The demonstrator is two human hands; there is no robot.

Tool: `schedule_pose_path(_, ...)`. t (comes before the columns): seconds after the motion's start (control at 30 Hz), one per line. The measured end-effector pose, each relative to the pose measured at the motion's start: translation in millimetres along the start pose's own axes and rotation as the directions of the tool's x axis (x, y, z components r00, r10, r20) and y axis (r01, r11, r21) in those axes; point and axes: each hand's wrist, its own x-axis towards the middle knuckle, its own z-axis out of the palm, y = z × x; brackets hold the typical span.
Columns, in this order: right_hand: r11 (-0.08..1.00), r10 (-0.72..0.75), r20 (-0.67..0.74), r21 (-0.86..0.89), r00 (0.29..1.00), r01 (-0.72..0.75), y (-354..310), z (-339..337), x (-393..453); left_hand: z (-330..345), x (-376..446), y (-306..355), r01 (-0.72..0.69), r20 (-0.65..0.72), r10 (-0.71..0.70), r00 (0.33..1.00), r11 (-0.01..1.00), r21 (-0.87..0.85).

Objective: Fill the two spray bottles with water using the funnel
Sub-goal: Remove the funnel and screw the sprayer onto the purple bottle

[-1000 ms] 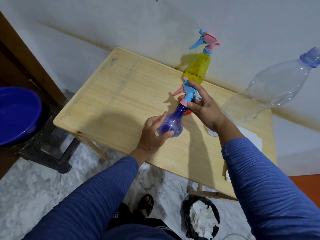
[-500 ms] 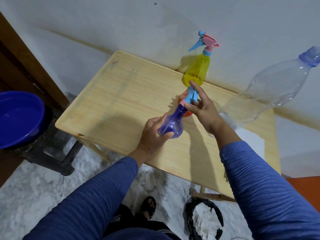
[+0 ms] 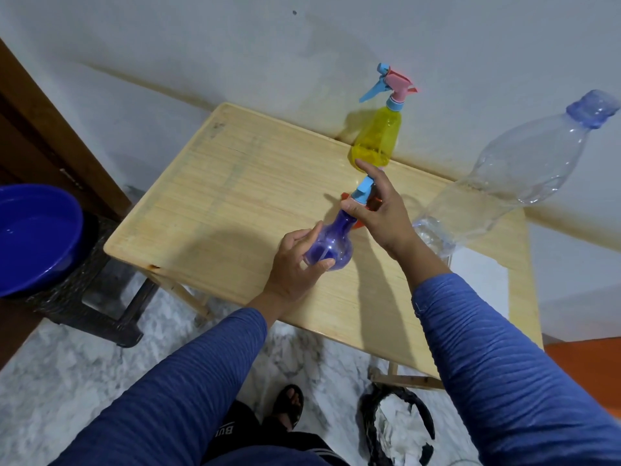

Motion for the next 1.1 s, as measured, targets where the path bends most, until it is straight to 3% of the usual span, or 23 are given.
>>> schedule_pose_path(0.27,0.988,0.06,0.03,0.144,0.998,-0.064,-1.7,-5.0,-13.2,-1.3,-1.0,-0.5,-0.045,-0.003,0.045,0.999,0.999,-0.003)
schedule_pose_path(0.47,1.0,-0.024,-0.181,0.001,0.983,0.025,4.3,18.8,-6.5,2.0,-0.9,0.2,0.011,-0.019,-0.012,1.0,0.999,-0.045)
schedule_pose_path(0.6,0.983,-0.076,-0.133,-0.175,0.988,0.052,8.0,17.9,-4.0,2.8,0.2,-3.5,0.034,-0.011,-0.035,0.999,0.994,-0.108)
schedule_pose_path(0.73,0.99,-0.047,-0.025,-0.131,0.999,0.044,11.6,10.6,-4.7,2.4,0.7,-2.9,0.039,-0.026,-0.042,0.999,0.993,-0.108)
schedule_pose_path(0.93,0.992,-0.095,-0.25,-0.107,0.964,0.07,15.4,26.3,-1.1,2.8,0.8,-2.0,0.063,-0.014,-0.065,0.998,0.991,-0.115)
schedule_pose_path(1.1,0.992,-0.064,-0.173,-0.115,0.983,0.044,15.2,19.6,0.4,2.1,1.2,-2.2,0.067,-0.015,-0.07,0.997,0.989,-0.132)
